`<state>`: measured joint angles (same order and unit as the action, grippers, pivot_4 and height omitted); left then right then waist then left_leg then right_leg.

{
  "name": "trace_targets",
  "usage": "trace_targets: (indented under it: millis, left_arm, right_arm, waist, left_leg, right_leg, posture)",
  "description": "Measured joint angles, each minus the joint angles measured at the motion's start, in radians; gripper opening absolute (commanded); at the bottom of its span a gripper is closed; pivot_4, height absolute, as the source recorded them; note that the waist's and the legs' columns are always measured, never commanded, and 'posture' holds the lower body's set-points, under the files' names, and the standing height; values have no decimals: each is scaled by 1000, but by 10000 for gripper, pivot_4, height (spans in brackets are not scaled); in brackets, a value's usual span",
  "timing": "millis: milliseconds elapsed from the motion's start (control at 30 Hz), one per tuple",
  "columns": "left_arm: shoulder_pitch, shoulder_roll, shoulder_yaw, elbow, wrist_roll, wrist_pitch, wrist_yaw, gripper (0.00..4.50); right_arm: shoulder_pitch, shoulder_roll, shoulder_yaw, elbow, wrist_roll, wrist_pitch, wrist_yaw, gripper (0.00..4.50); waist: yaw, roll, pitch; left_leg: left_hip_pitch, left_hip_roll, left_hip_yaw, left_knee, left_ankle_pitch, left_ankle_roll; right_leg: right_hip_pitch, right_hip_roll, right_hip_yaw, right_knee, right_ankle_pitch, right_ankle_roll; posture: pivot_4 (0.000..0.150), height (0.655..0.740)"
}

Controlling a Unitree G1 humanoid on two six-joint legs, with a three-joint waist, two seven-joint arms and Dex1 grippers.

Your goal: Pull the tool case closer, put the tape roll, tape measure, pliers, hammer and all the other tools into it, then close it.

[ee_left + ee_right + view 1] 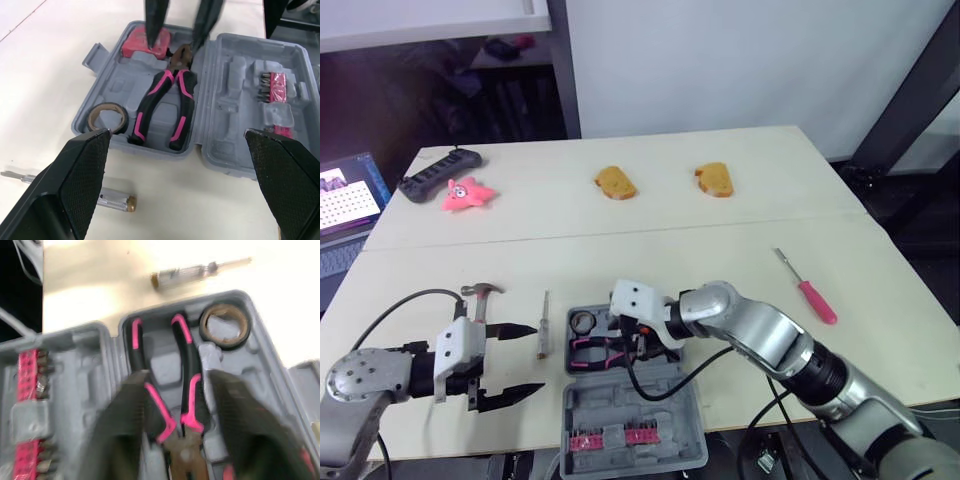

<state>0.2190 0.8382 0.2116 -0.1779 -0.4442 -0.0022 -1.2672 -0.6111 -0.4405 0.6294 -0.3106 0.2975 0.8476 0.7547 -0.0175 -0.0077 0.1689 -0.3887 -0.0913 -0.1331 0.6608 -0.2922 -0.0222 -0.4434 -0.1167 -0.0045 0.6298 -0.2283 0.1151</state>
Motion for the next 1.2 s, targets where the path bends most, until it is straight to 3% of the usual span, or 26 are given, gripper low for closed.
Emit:
trace_targets:
  millis: [200, 600, 900, 1200]
  left_arm:
    - [-5, 2, 0, 9, 0, 6, -1, 45000]
    - [6, 3, 1, 6, 0, 14, 1, 45000]
    - [16, 9, 4, 1, 0, 14, 2, 45000]
    - [14, 14, 3, 1, 2, 15, 4, 45000]
  right_arm:
    - [110, 27, -14, 63, -28, -166, 22, 405]
    - [191, 50, 13, 207, -143, -256, 36, 405]
    - [142, 63, 92, 250, -232, -169, 43, 405]
    - [178, 74, 55, 234, -236, -195, 39, 405]
  waist:
    - [3, 0, 0]
    - [0, 0, 0]
    - [7, 6, -24]
    - [9, 6, -32]
  left_leg:
    - [0, 0, 0, 1, 0, 0]
    - [2, 0, 0, 1, 0, 0]
    - [40, 0, 0, -14, -4, 5]
    - [48, -1, -1, -14, -7, 6]
  right_leg:
    - [1, 0, 0, 0, 0, 0]
    - [2, 0, 0, 0, 0, 0]
    - [36, 0, 0, -13, -6, 1]
    - [44, -1, 1, -13, -11, 5]
  posture:
    - [1500, 7219]
    - [1500, 7219]
    - [1500, 7219]
    - [1500, 7219]
